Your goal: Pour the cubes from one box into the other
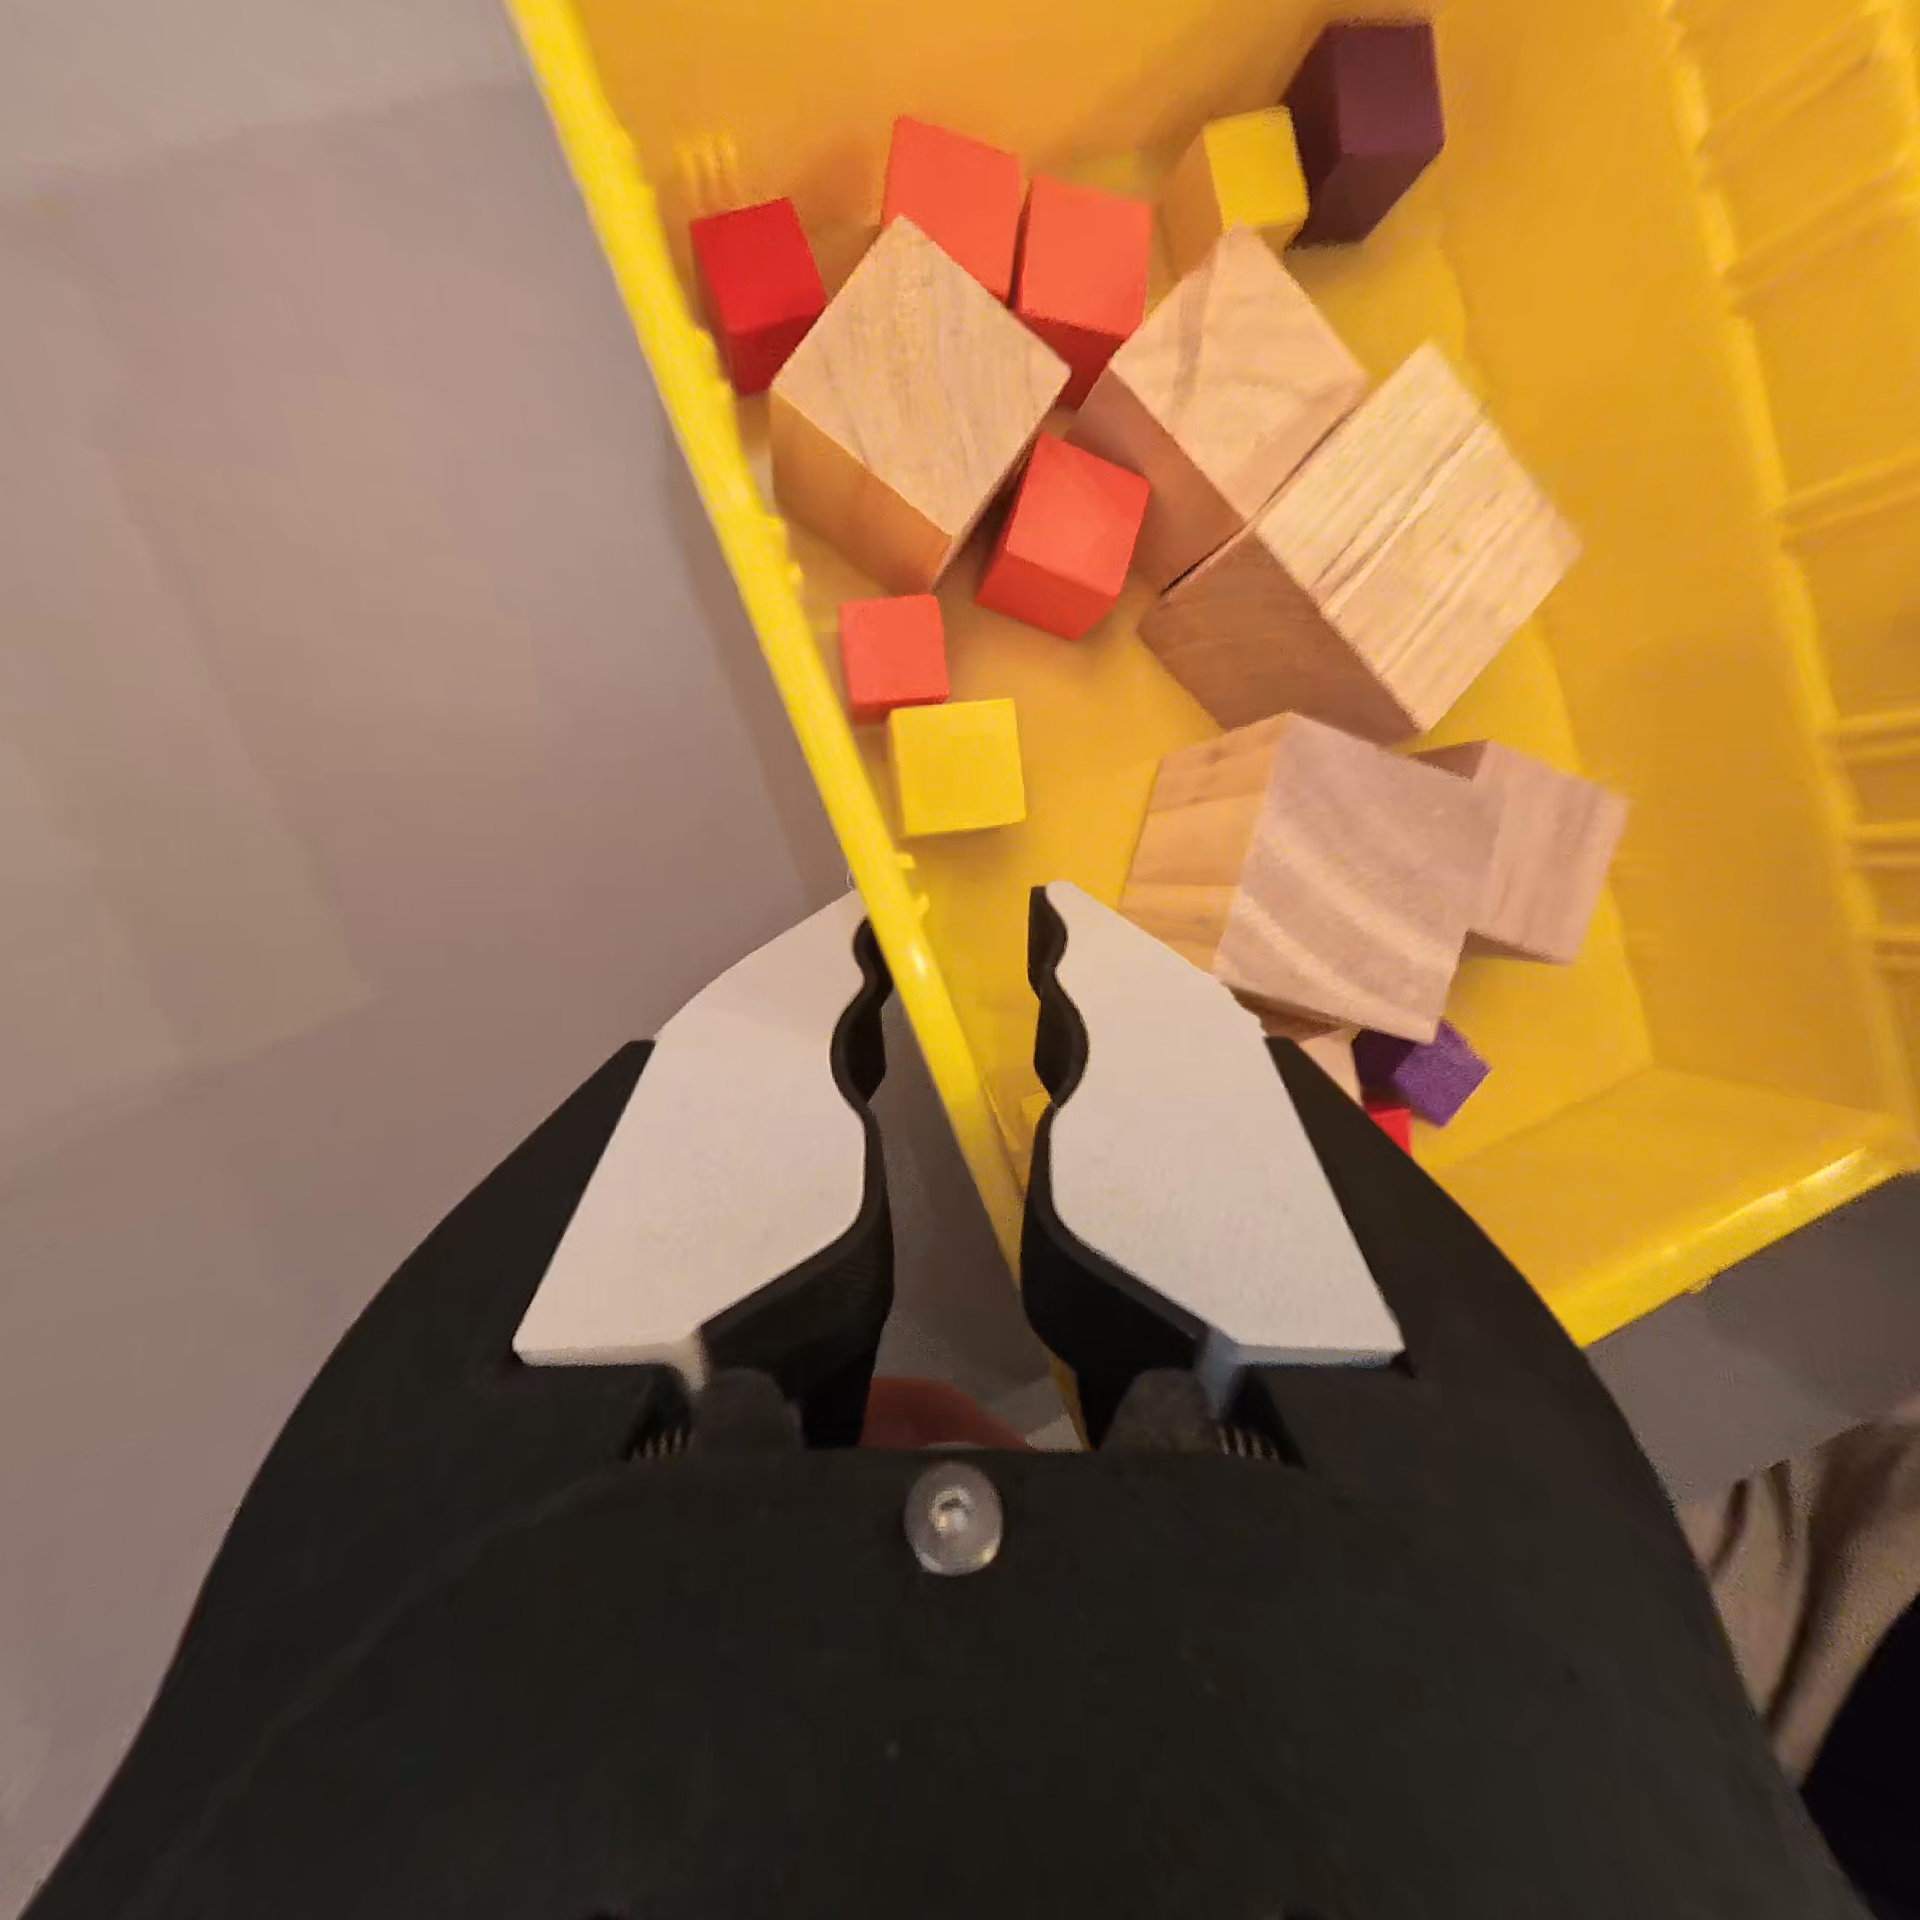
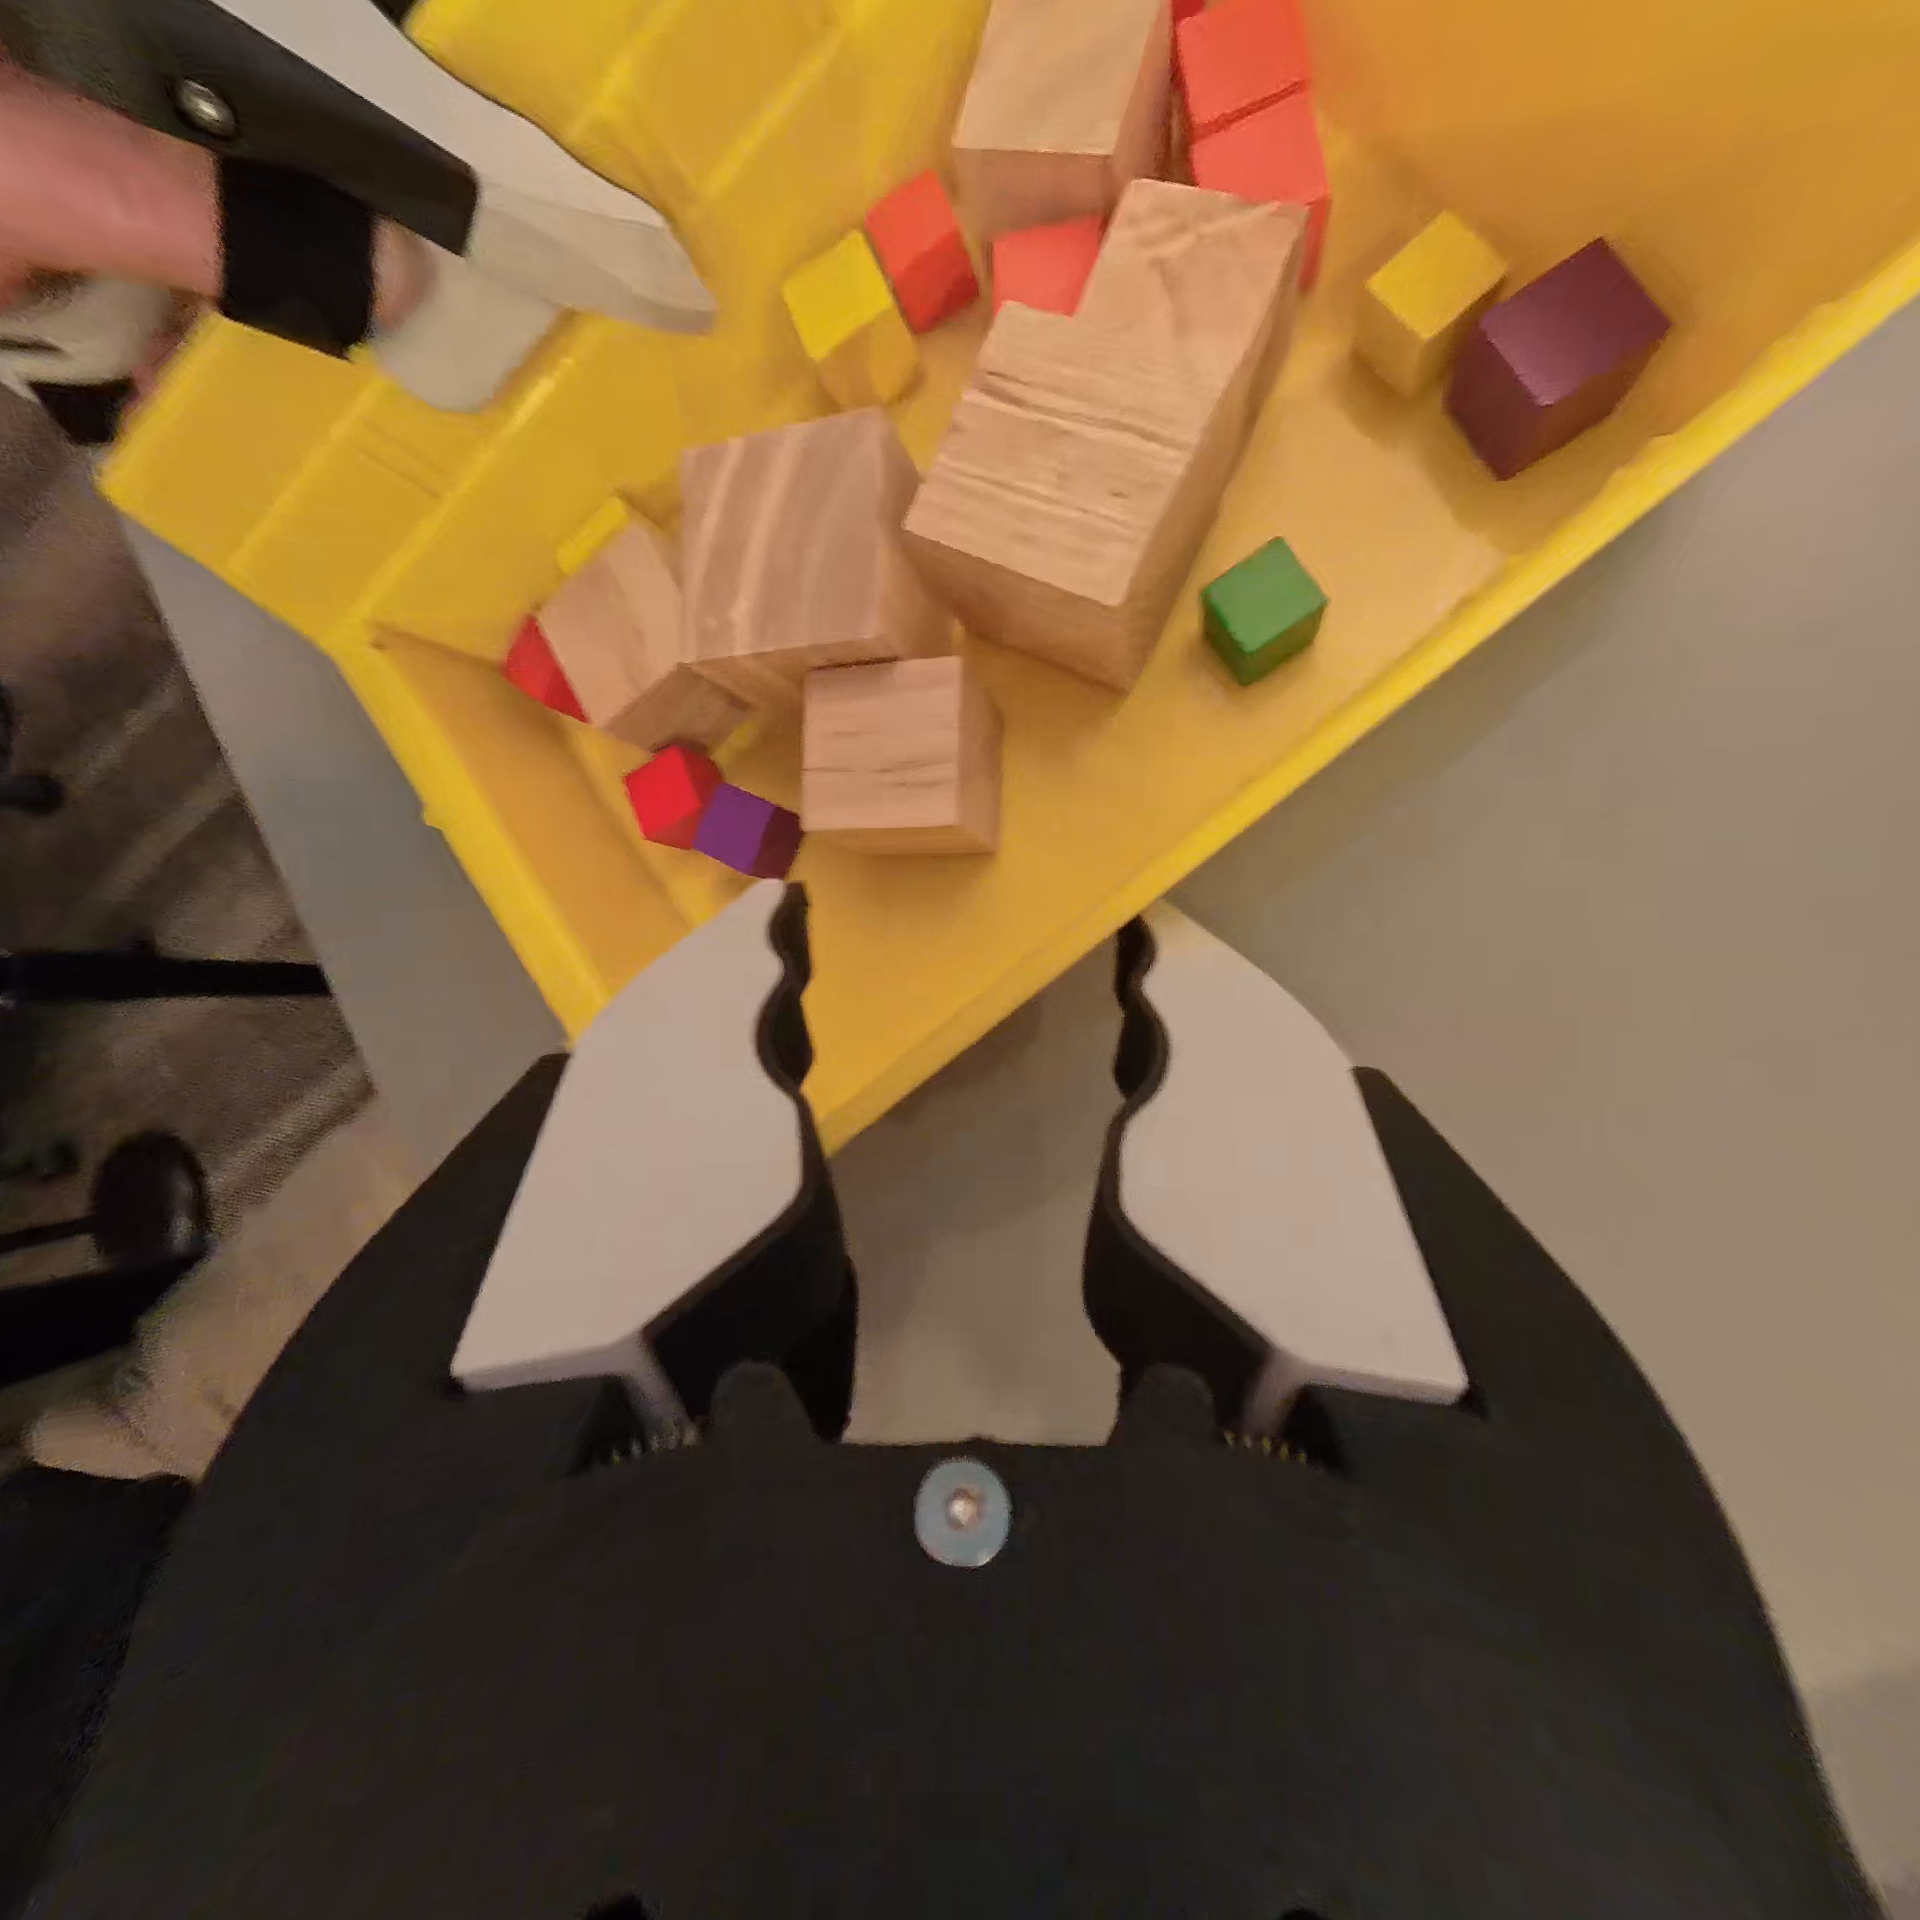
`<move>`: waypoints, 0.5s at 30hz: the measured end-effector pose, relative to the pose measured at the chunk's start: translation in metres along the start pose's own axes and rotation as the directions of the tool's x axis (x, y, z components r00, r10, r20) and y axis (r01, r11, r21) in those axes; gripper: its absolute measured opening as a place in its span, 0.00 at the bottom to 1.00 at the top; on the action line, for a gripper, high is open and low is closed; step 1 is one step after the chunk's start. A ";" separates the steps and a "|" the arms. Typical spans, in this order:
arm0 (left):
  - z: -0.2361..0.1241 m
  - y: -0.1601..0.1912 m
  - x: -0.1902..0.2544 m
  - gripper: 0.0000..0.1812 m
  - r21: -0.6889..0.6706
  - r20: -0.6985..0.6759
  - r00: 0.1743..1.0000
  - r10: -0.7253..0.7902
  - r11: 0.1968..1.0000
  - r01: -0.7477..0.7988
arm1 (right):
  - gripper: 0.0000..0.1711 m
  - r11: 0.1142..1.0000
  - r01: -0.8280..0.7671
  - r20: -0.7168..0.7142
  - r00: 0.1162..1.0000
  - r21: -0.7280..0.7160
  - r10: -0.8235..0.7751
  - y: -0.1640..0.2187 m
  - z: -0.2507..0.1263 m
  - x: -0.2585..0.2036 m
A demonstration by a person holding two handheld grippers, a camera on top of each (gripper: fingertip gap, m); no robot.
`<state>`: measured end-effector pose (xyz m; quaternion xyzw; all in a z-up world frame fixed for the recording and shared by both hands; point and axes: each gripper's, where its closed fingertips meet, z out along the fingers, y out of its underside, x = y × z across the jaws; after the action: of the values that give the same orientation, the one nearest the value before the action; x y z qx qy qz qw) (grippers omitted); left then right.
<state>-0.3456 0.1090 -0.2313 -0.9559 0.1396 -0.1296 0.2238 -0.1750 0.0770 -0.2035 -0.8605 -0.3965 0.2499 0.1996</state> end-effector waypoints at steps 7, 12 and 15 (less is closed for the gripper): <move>0.000 -0.004 -0.004 0.08 -0.005 0.047 0.999 0.014 1.000 -0.014 | 0.10 0.998 -0.008 -0.003 1.000 -0.059 0.008 -0.001 0.001 0.015; -0.003 -0.014 0.002 0.04 0.064 0.088 0.996 0.018 0.998 -0.023 | 0.07 0.999 -0.025 -0.004 1.000 -0.032 0.025 0.004 -0.006 0.019; -0.011 -0.026 0.016 0.04 0.101 0.108 0.993 0.045 0.993 -0.056 | 0.06 0.999 -0.038 -0.015 0.999 0.015 0.038 0.007 -0.023 0.024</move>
<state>-0.3285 0.1220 -0.2066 -0.9446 0.1447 -0.0804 0.2835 -0.1434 0.0881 -0.1954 -0.8683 -0.3766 0.2499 0.2043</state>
